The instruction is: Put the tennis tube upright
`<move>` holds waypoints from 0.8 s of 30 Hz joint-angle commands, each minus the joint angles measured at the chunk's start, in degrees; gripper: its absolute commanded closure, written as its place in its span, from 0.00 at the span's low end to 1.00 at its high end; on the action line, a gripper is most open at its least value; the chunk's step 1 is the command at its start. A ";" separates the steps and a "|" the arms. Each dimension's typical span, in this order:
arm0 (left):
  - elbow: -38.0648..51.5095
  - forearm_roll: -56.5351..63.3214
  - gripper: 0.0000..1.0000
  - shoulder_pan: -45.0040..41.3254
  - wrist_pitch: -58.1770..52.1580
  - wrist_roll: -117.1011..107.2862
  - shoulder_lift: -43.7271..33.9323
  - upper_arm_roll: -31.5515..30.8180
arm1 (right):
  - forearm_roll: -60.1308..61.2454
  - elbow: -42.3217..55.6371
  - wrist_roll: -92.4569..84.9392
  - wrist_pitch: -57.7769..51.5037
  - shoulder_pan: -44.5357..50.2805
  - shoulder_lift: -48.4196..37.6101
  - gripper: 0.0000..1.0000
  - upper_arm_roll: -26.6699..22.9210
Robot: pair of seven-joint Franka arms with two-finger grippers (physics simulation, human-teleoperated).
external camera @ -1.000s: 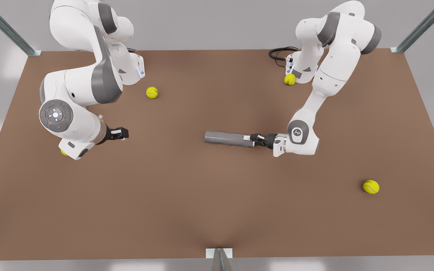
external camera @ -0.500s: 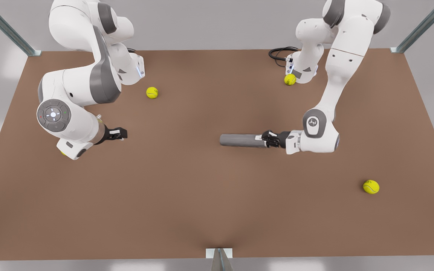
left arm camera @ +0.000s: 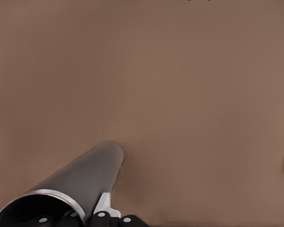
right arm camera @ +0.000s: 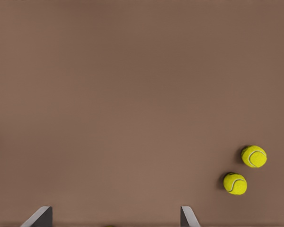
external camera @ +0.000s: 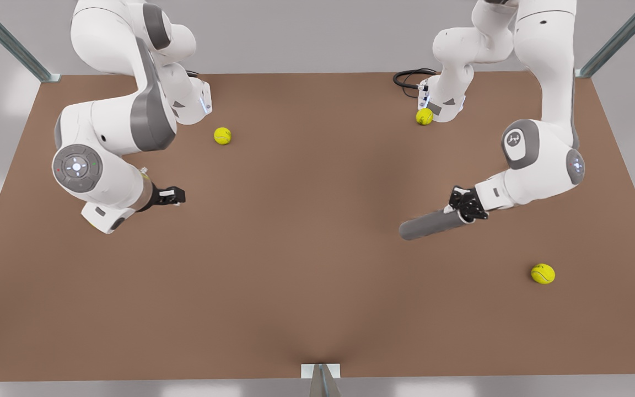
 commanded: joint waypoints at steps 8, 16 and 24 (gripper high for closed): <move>4.72 25.17 0.79 -0.24 4.21 -26.37 3.25 0.68 | 0.03 0.03 0.30 0.06 -0.21 -0.08 0.00 0.07; 4.63 28.77 0.79 0.55 4.83 -29.53 6.95 0.68 | 0.03 0.03 0.21 0.06 -0.21 0.01 0.00 0.07; 4.63 28.77 0.00 0.55 4.83 -29.44 7.30 0.68 | -0.05 0.03 -0.05 0.06 -0.74 -0.35 0.00 -0.46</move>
